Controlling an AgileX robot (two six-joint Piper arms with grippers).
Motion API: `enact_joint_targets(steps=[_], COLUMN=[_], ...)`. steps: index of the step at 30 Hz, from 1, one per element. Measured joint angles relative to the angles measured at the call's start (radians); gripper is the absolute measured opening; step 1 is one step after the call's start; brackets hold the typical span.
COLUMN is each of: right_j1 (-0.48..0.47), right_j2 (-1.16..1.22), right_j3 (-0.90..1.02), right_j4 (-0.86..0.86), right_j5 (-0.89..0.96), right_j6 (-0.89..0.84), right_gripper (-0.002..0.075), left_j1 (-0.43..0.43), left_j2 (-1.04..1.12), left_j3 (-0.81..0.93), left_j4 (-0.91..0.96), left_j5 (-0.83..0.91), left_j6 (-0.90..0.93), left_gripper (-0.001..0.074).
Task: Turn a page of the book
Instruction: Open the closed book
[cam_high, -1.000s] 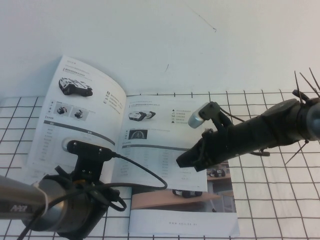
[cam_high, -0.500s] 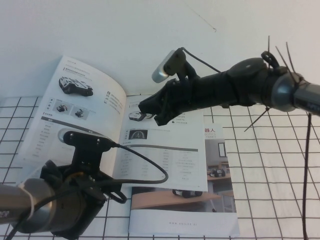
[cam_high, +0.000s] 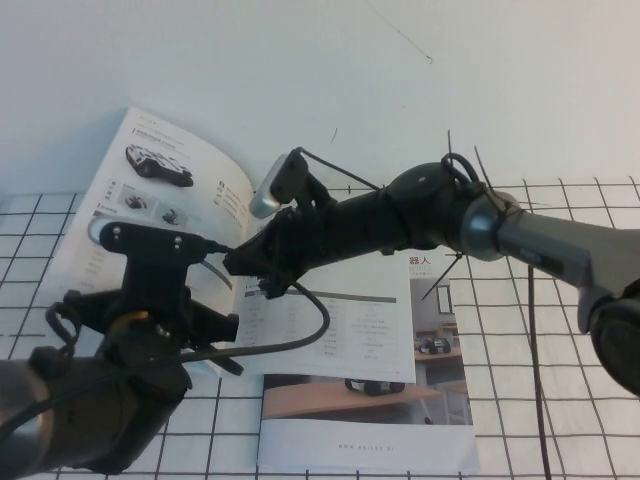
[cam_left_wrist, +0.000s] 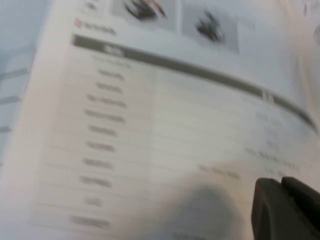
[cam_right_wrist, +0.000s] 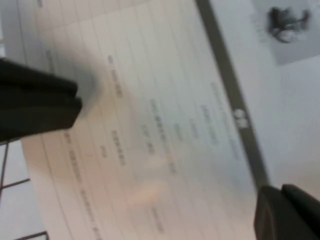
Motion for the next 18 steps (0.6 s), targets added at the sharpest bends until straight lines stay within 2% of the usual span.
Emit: enact_joint_targets(steps=[10, 18], right_j1=[0.149, 0.180], right_j2=[0.006, 0.061], right_j3=[-0.002, -0.008], right_j4=[-0.056, -0.105], right_j5=[-0.034, -0.036], right_j6=[-0.014, 0.075], right_gripper=[-0.0001, -0.0001], left_j1=[0.000, 0.000], left_j2=[-0.214, -0.251], left_j3=[0.000, 0.000], left_j4=[0.047, 0.066], left_j5=[-0.012, -0.036], left_j6=[0.042, 0.050], left_gripper=[-0.0002, -0.0002])
